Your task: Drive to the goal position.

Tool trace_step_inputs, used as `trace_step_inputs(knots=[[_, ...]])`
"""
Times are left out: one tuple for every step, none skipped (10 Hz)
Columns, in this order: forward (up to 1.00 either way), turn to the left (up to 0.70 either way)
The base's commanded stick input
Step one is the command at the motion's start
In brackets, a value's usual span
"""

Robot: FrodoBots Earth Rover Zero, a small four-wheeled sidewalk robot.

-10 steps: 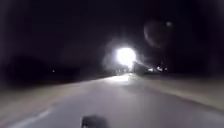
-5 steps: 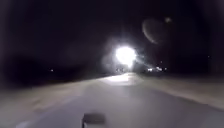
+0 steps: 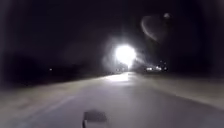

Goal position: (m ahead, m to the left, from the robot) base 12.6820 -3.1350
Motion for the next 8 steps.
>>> trace_step_inputs(knots=[[1.0,0.0],[1.0,0.0],[1.0,0.0],[1.0,0.0],[1.0,0.0],[1.0,0.0],[1.0,0.0],[1.0,0.0]])
